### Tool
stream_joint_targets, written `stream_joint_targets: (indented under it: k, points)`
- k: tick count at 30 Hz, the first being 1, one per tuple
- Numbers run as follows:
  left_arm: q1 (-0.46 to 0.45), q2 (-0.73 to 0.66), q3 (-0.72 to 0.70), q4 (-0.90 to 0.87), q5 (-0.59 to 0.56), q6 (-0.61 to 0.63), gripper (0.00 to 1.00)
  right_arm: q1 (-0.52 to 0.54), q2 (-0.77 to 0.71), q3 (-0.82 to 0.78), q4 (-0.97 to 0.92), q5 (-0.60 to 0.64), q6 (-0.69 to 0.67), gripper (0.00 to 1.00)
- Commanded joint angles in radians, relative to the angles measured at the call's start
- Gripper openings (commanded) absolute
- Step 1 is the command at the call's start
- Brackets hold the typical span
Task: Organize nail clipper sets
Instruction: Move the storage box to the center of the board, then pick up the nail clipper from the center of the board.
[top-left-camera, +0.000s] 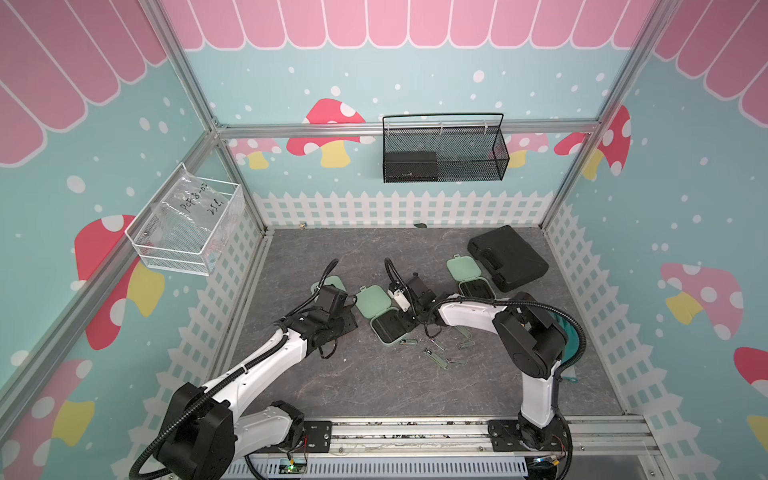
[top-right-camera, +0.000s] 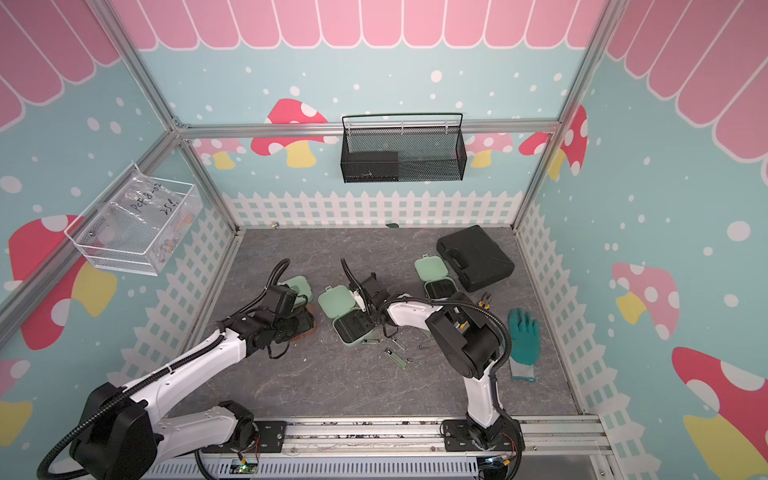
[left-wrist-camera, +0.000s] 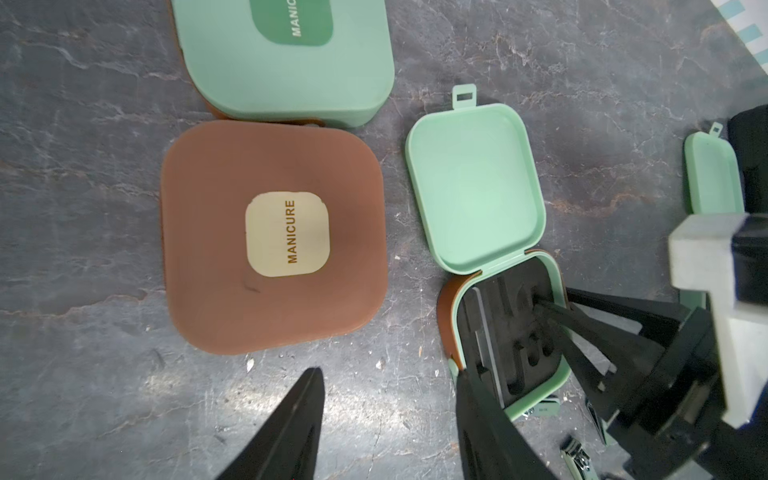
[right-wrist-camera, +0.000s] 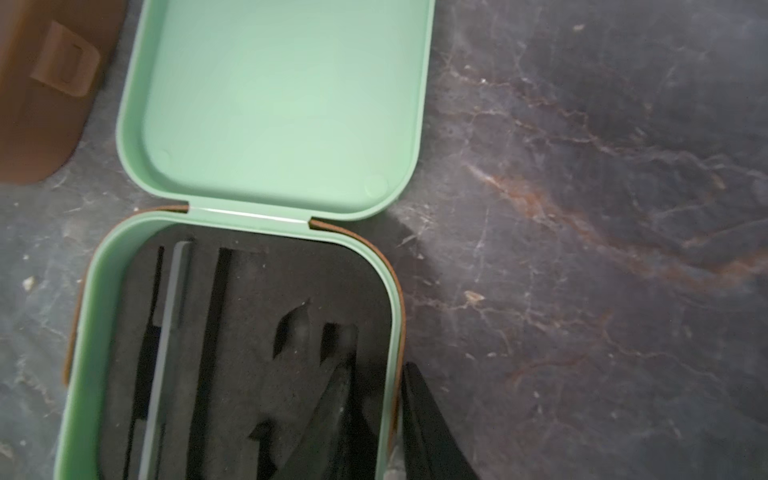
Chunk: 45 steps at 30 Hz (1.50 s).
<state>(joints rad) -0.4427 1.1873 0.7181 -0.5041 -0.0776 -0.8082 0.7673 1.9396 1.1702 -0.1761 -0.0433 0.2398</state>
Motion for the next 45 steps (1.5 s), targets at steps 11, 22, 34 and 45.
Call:
stream_joint_targets:
  k: [11, 22, 34, 45]
  points:
    - [-0.022, -0.015, -0.014, 0.000, -0.001, -0.024, 0.54, 0.018, -0.130, 0.062, -0.154, -0.013, 0.022, 0.44]
    - [-0.027, -0.040, -0.020, -0.001, 0.015, -0.019, 0.54, 0.018, -0.447, -0.245, -0.215, -0.022, 0.046, 0.50]
    - [-0.042, -0.045, -0.032, 0.009, 0.018, -0.034, 0.54, 0.019, -0.522, -0.392, -0.281, -0.028, 0.038, 0.53]
    - [-0.051, -0.023, -0.023, 0.016, 0.019, -0.033, 0.54, 0.047, -0.414, -0.373, -0.316, -0.033, 0.045, 0.52]
